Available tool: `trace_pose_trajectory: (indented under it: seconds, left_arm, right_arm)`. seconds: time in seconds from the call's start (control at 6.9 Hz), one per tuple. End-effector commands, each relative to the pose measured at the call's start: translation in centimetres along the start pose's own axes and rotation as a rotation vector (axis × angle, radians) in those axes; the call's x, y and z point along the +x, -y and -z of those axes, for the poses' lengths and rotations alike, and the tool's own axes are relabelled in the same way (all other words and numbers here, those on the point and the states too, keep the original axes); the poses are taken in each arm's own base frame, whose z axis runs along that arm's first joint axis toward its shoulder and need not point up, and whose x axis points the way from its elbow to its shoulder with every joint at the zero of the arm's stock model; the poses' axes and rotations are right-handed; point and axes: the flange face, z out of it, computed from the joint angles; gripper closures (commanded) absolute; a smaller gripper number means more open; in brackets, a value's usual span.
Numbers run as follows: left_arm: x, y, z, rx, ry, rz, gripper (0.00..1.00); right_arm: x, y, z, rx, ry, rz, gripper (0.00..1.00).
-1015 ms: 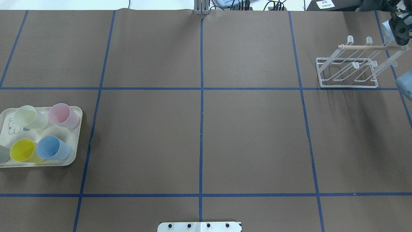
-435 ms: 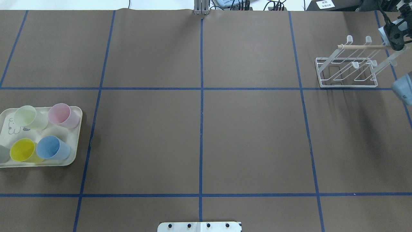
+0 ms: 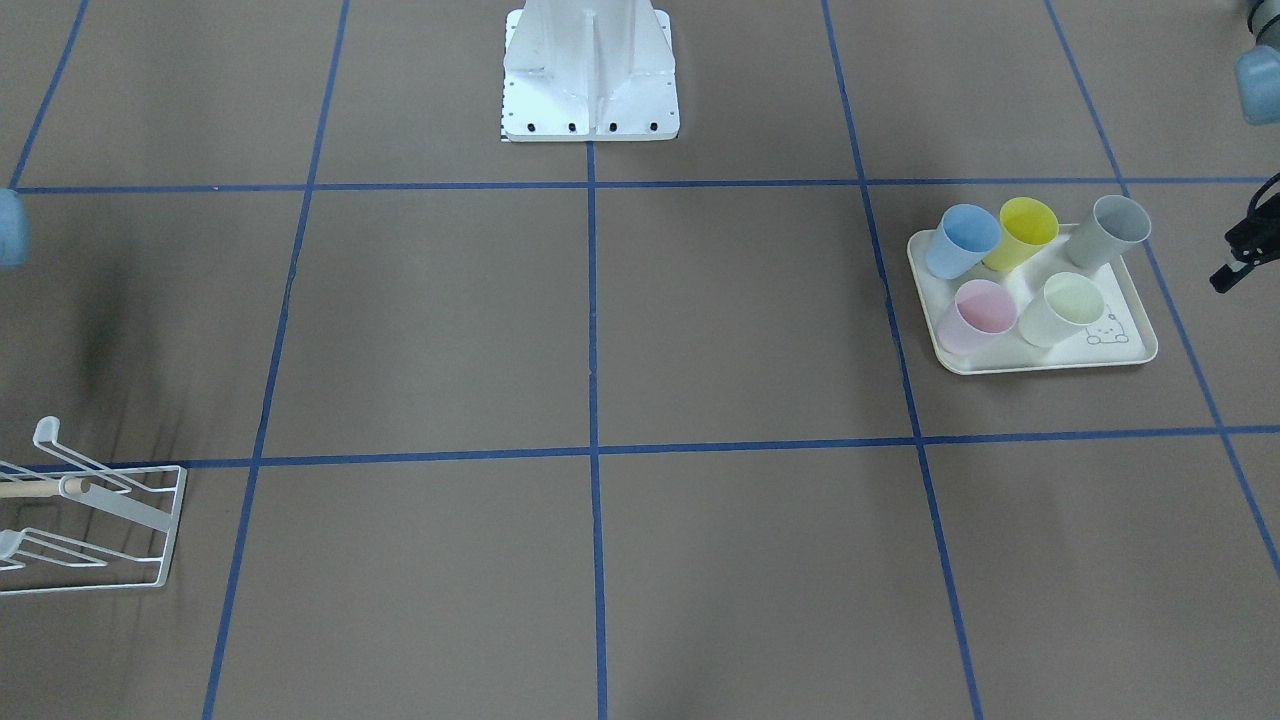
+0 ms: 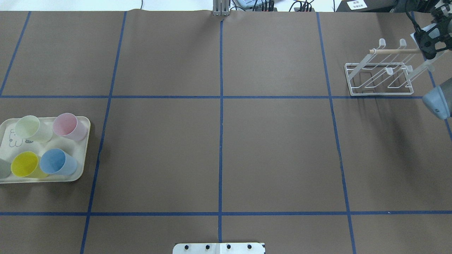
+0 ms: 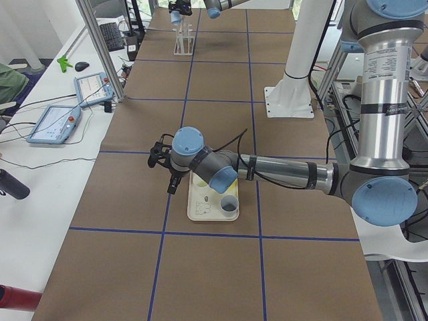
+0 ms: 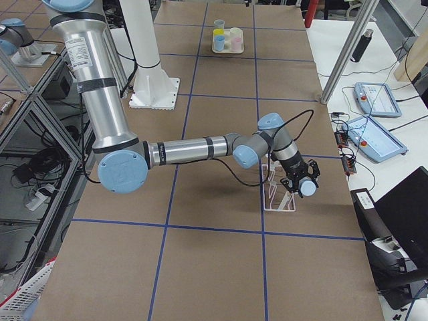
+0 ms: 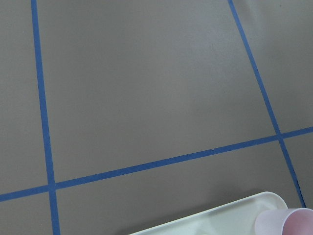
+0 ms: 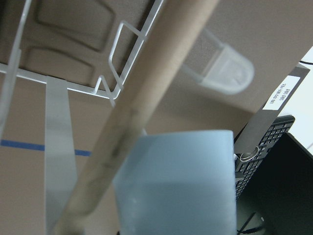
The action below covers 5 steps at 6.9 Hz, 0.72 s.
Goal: Transfer IKEA cup to right arm and place on rack
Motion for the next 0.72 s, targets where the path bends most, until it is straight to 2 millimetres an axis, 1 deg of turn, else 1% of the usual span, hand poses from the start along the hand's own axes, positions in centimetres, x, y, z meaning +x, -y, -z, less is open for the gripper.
trace_pose_trajectory:
  seconds: [0.0, 0.29, 0.58]
  left_arm:
    - [-0.03, 0.01, -0.03, -0.001, 0.001, 0.002, 0.0]
    - [0.1, 0.16, -0.07, -0.002, 0.0, 0.0, 0.0]
    - [0.18, 0.3, -0.06, -0.002, 0.0, 0.0, 0.0]
  right_arm:
    - [0.19, 1.05, -0.43, -0.002, 0.002, 0.015, 0.35]
    - [0.47, 1.16, -0.39, -0.005, -0.002, 0.016, 0.02]
    - [0.72, 1.21, -0.24, -0.004, -0.006, 0.015, 0.01]
